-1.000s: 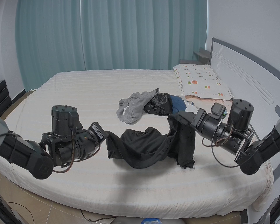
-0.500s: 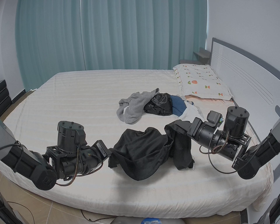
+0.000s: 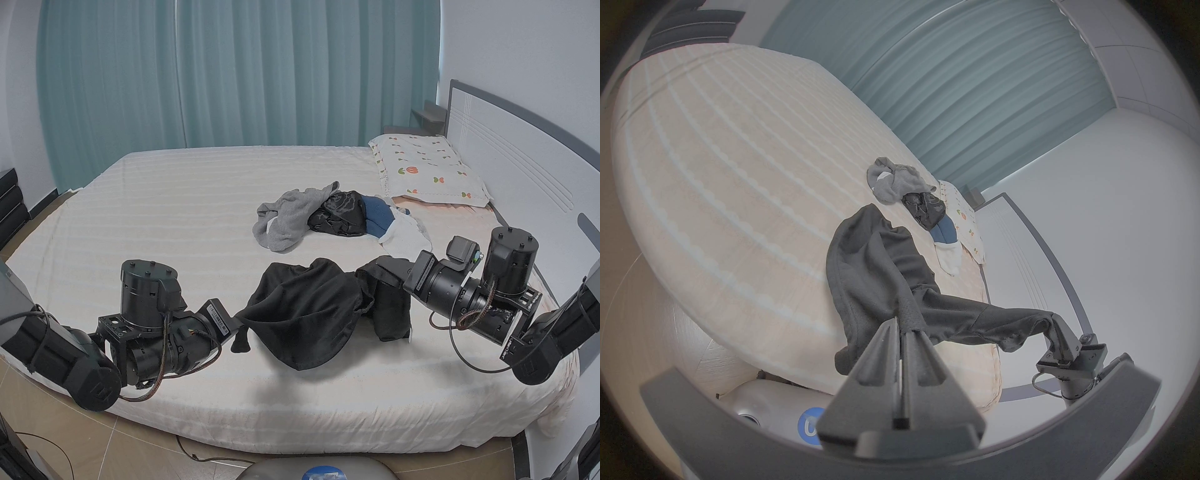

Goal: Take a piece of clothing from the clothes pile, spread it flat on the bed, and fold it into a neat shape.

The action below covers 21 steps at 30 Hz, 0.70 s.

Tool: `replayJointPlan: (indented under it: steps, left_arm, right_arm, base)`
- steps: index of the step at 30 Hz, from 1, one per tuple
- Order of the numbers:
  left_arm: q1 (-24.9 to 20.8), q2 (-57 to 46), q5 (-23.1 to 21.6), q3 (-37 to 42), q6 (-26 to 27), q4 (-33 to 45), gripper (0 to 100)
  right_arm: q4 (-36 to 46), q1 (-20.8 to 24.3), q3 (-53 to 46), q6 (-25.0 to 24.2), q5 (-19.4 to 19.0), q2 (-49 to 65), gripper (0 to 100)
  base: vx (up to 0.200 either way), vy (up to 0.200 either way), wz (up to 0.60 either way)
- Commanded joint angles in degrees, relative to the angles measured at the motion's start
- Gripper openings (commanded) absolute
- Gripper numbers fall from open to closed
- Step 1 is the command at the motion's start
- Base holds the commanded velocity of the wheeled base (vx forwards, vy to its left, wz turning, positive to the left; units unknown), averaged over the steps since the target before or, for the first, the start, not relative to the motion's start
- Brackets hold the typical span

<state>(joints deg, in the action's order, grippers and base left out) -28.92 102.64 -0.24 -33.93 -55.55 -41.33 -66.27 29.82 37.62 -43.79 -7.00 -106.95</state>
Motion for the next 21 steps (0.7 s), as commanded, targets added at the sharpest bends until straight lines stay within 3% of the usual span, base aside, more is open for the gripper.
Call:
replayJointPlan:
  steps: [1,6,21]
  left_arm:
    - [-0.09,-0.16,1.03,-0.53,-0.26,0.02,0]
    - [-0.09,-1.75,2.09,-0.61,-0.70,0.37,0]
    - [0.62,-4.47,1.83,-0.44,-0.61,0.54,0]
  right_arm:
    - [0.00,-0.02,0.00,0.11,0.58,0.34,0]
    - [-0.09,0.06,0.00,0.28,1.72,0.60,0]
    - [-0.09,-0.02,0.17,0.63,2.08,1.48,0]
  base:
    - [0.000,0.000,0.00]
    - [0.000,0.000,0.00]
    - [0.000,0.200,0.00]
